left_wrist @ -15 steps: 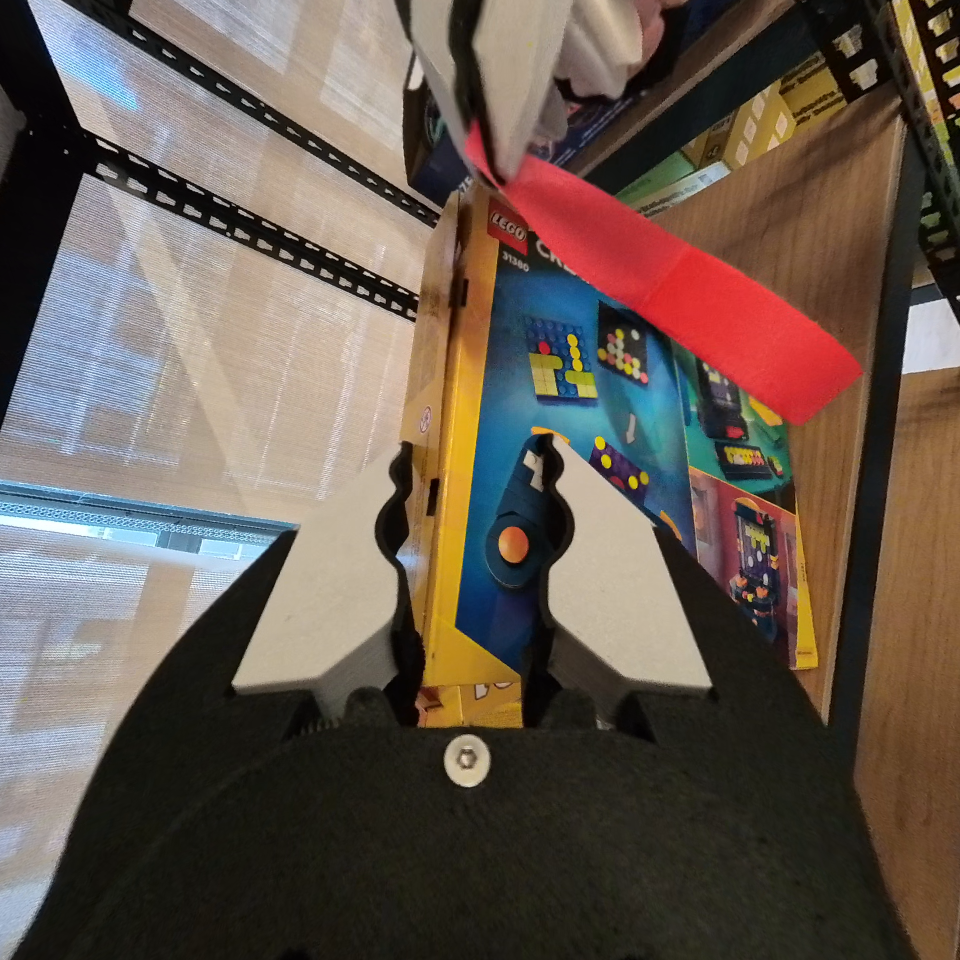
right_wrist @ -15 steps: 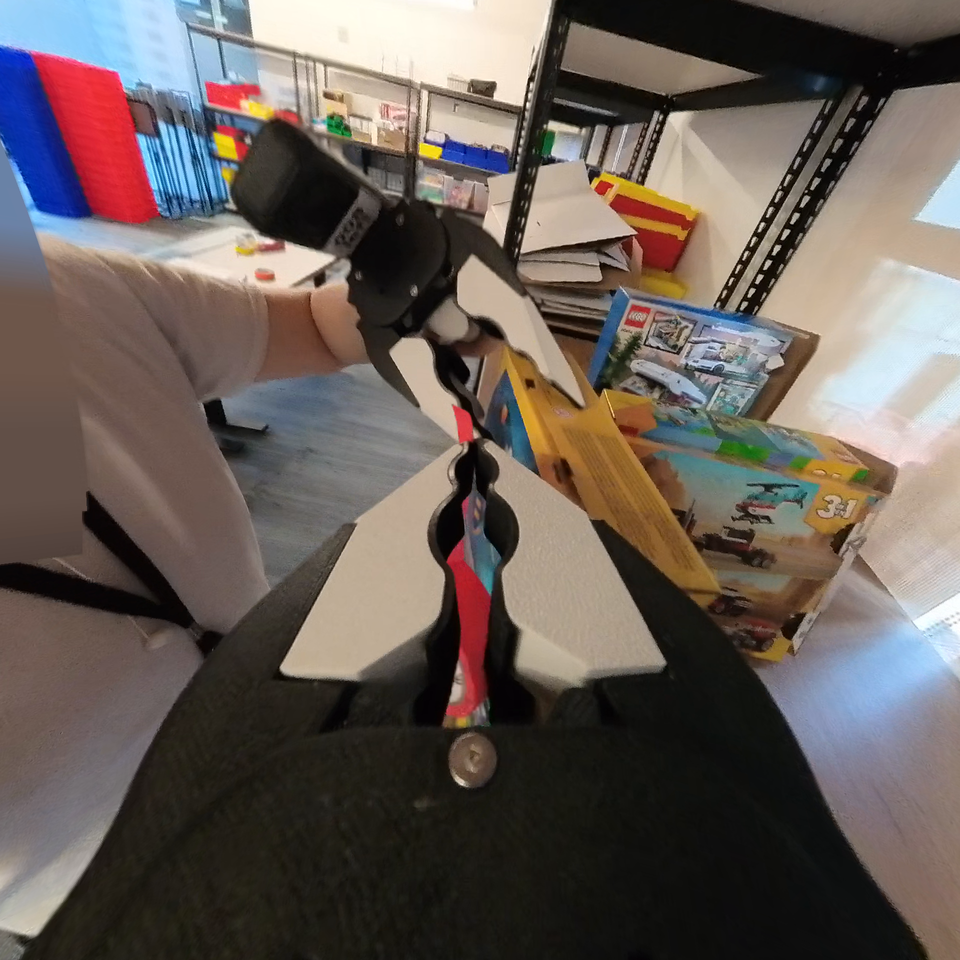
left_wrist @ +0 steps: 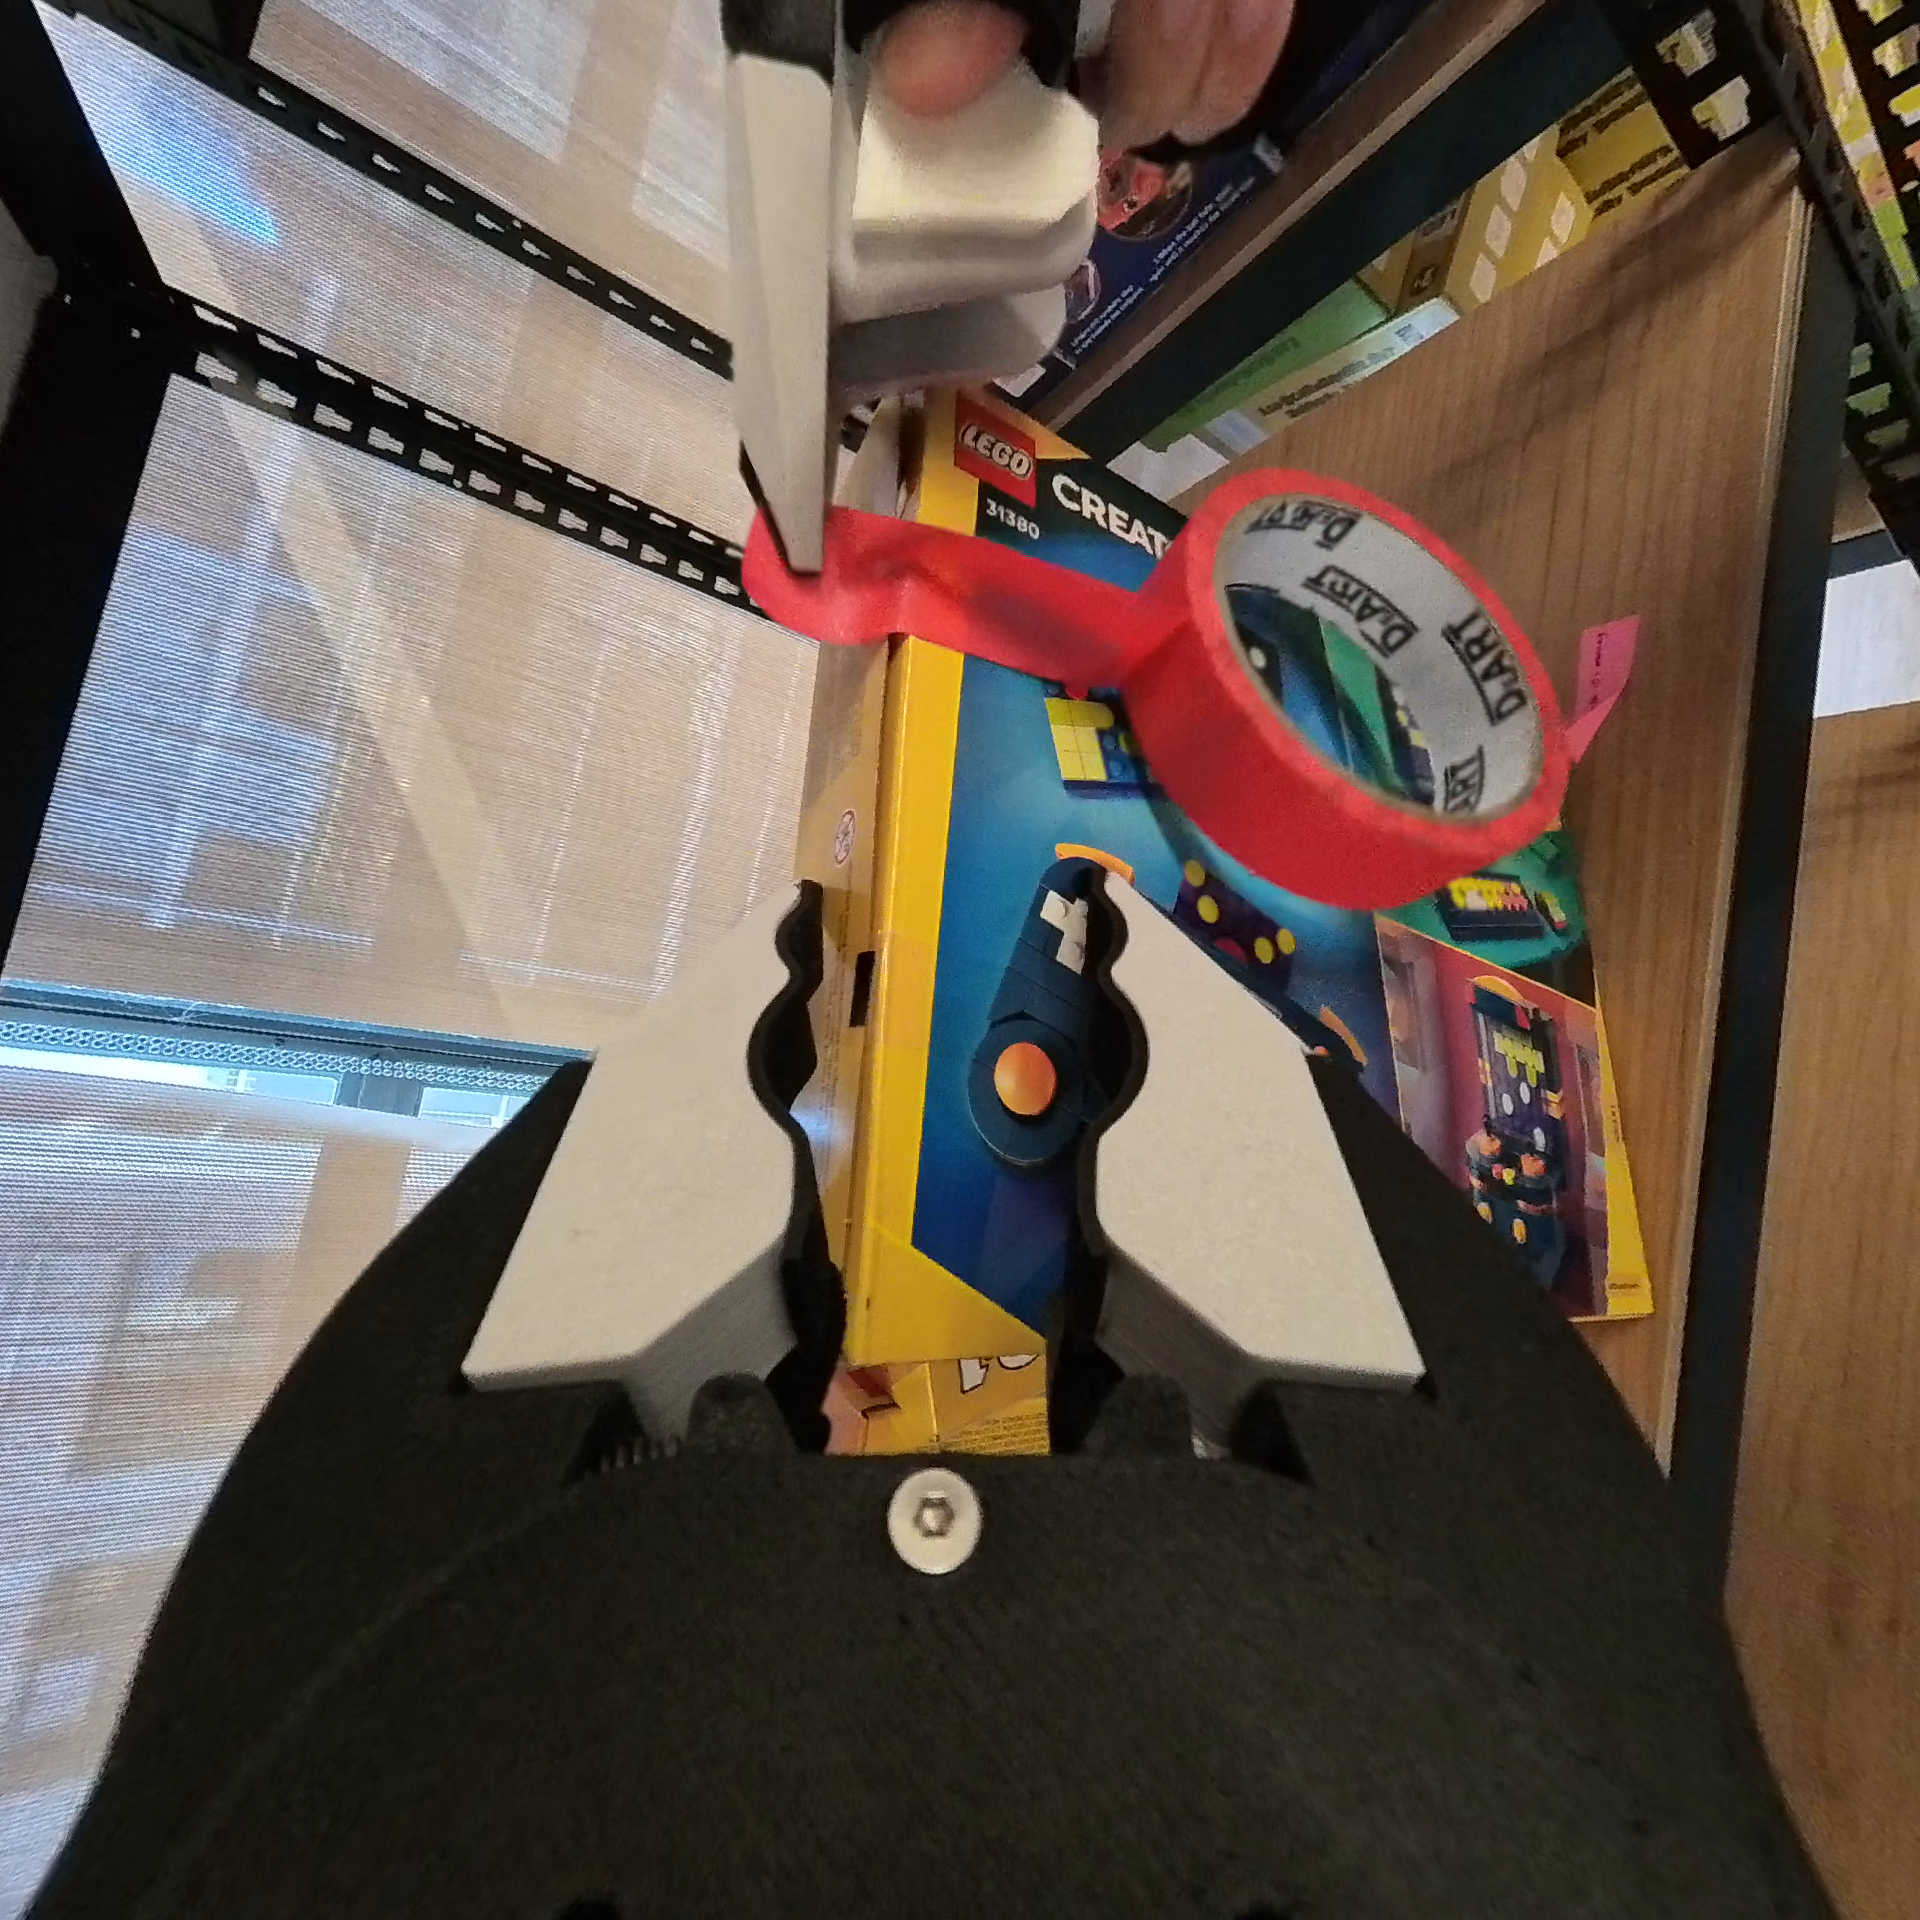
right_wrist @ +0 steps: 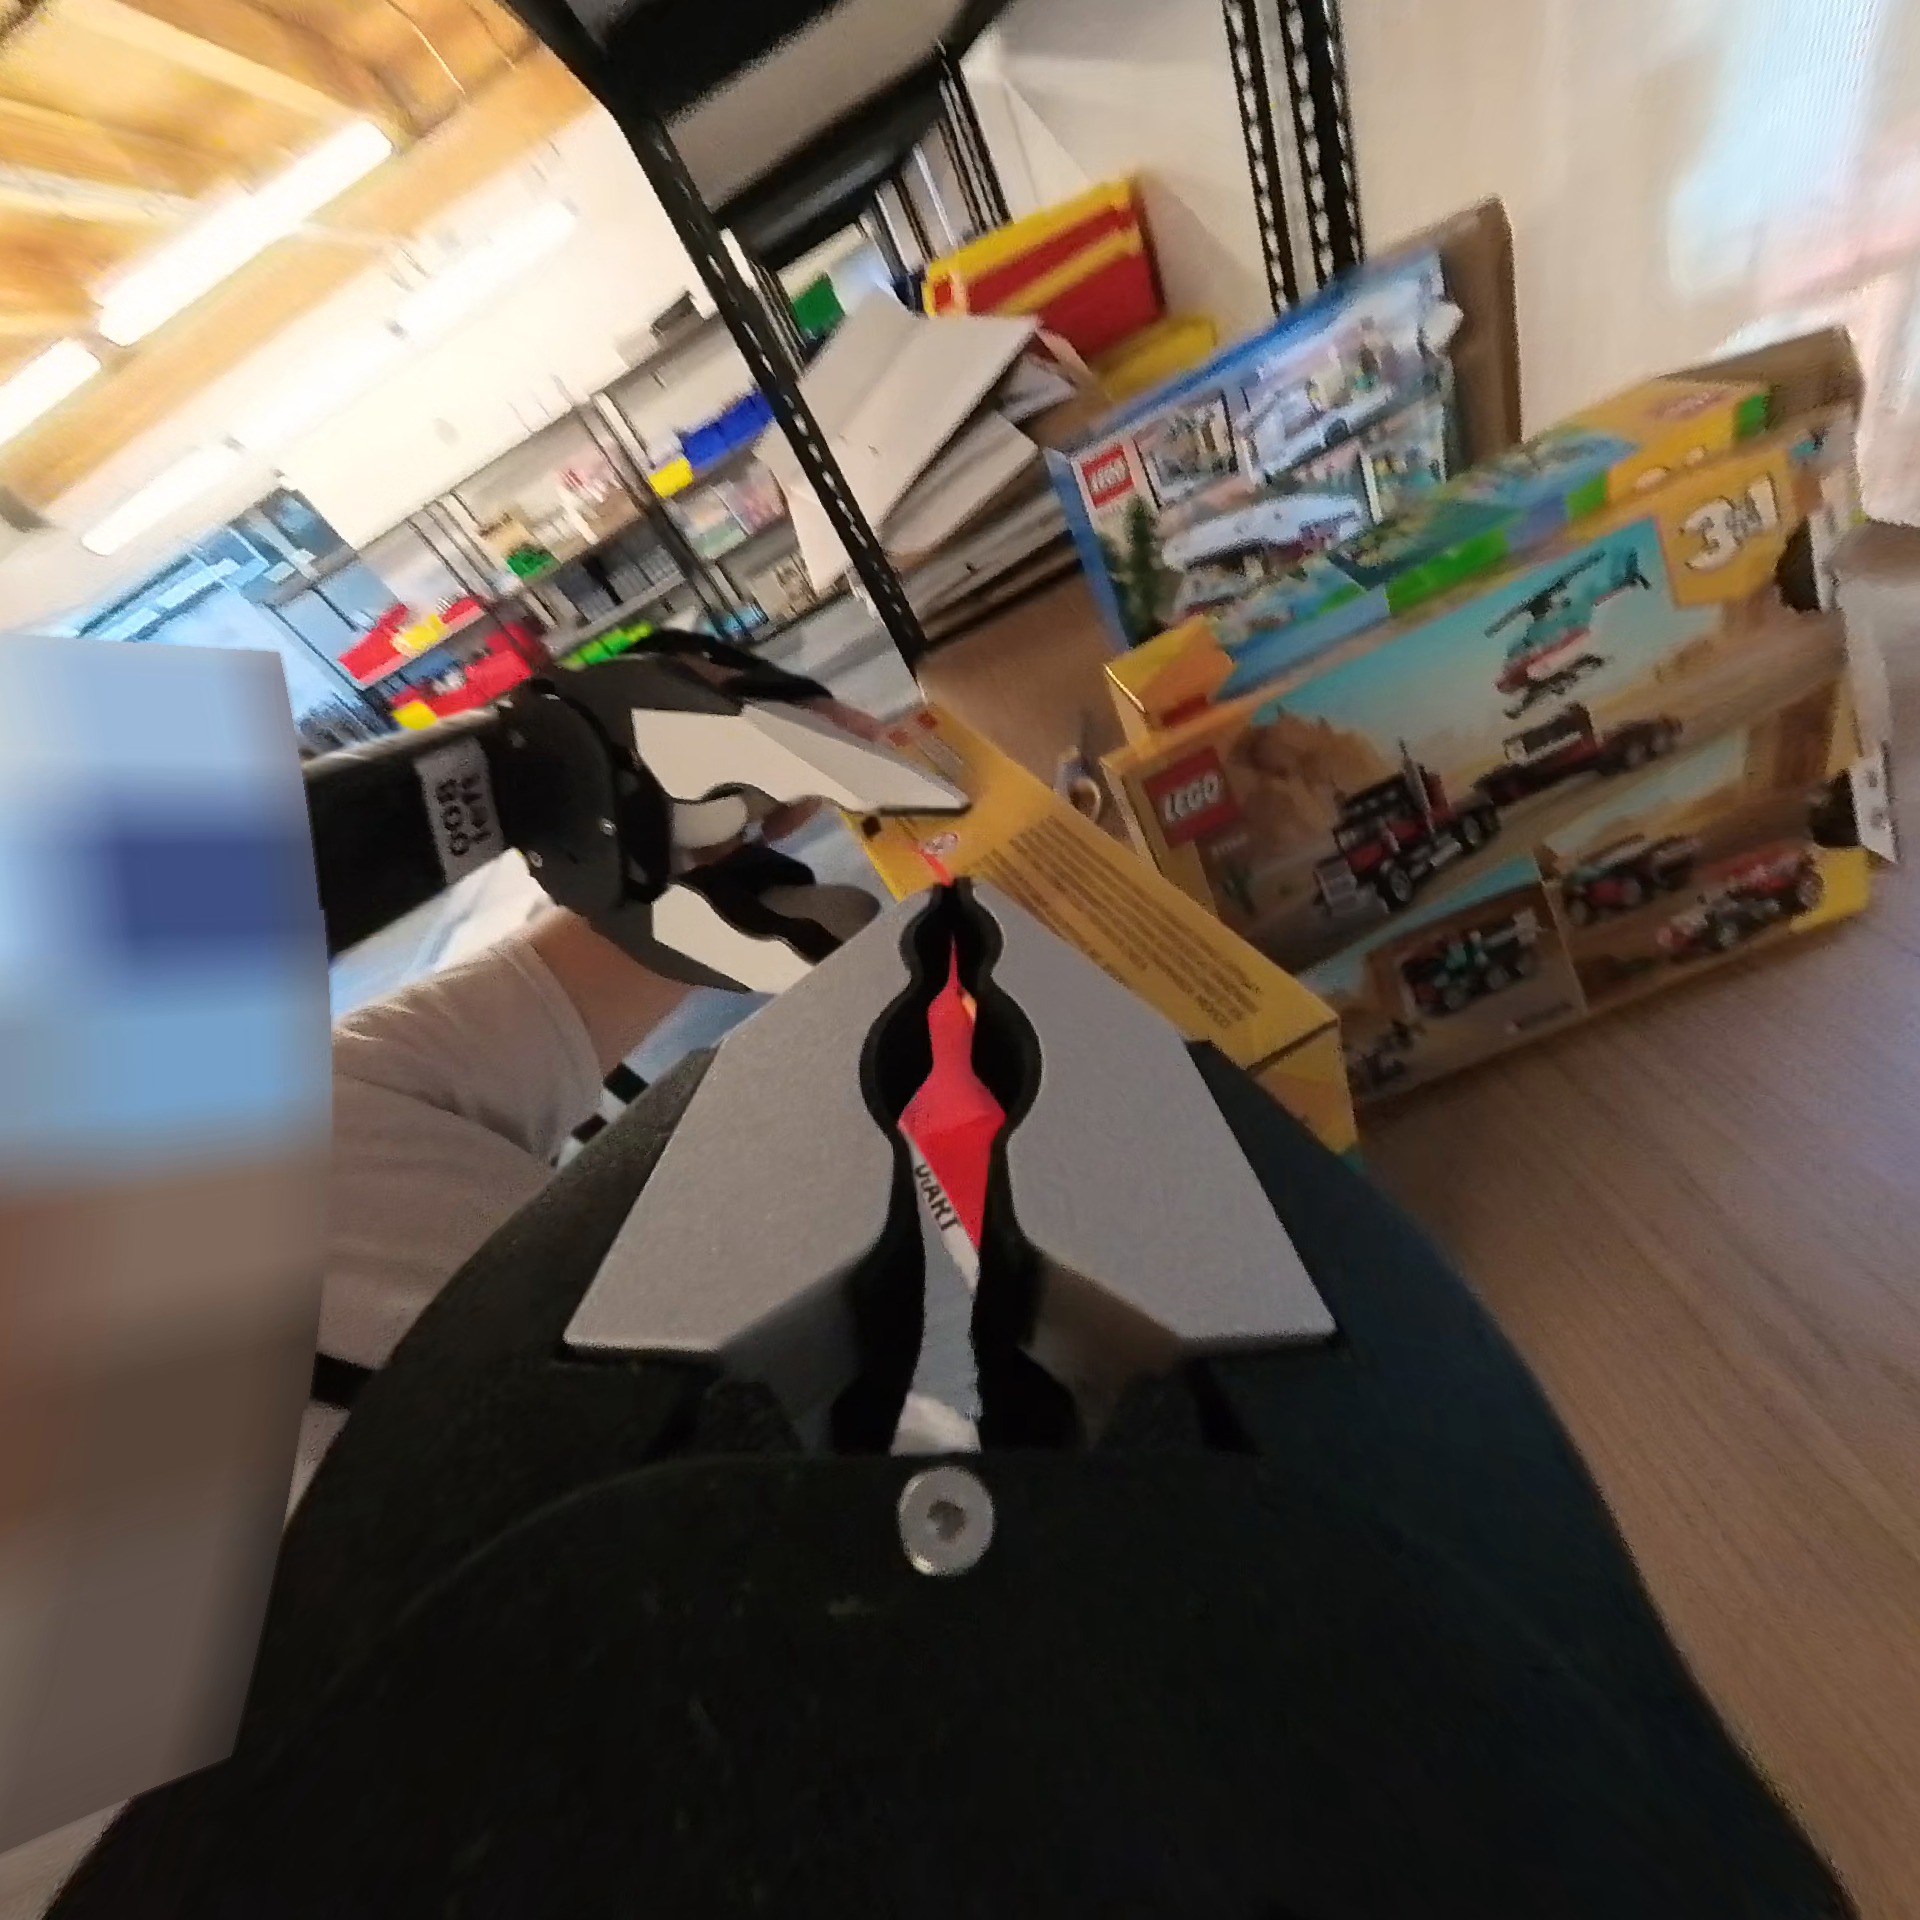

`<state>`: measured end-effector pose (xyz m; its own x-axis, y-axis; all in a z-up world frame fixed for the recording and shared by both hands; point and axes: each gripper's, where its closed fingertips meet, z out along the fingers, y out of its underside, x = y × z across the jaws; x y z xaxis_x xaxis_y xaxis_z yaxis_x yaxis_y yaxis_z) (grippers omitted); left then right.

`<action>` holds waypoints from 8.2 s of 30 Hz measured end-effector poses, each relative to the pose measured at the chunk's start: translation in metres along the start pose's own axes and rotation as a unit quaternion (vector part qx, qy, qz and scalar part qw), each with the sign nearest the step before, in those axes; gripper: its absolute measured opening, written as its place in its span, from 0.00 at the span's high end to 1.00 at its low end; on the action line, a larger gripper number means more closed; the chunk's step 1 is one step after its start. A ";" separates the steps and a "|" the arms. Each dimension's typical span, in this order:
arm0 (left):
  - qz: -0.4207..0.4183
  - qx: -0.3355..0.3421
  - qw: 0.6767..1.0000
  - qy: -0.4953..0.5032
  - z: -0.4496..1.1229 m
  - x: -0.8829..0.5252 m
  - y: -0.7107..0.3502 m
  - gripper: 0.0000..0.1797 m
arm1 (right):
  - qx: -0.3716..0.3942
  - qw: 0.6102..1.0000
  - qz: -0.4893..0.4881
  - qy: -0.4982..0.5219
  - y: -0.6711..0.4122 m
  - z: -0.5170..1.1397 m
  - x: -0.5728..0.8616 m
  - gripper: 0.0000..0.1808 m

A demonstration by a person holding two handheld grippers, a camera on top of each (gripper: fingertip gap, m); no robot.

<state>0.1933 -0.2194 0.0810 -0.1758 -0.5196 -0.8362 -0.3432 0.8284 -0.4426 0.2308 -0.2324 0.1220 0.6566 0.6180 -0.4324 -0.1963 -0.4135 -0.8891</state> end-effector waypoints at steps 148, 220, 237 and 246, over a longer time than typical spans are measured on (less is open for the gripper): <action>0.042 0.031 0.999 -0.005 -0.009 0.007 -0.007 0.73 | -0.214 0.904 -0.256 0.265 -0.009 0.034 0.031 0.73; 0.057 0.037 0.997 -0.028 -0.014 0.012 -0.012 0.72 | -0.476 0.614 -0.603 0.179 0.004 0.056 0.023 1.00; 0.066 0.034 0.997 -0.036 -0.012 0.007 -0.003 0.73 | -0.255 0.652 -0.656 0.282 -0.002 0.062 0.015 1.00; 0.051 0.033 0.997 -0.054 -0.020 0.005 -0.002 0.78 | -0.244 0.673 -0.638 0.284 0.000 0.065 0.009 1.00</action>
<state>0.1746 -0.2276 0.0844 -0.1059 -0.4089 -0.9064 -0.2672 0.8897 -0.3702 0.1896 -0.1838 0.1085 0.2628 0.3801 0.8868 0.9629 -0.0442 -0.2664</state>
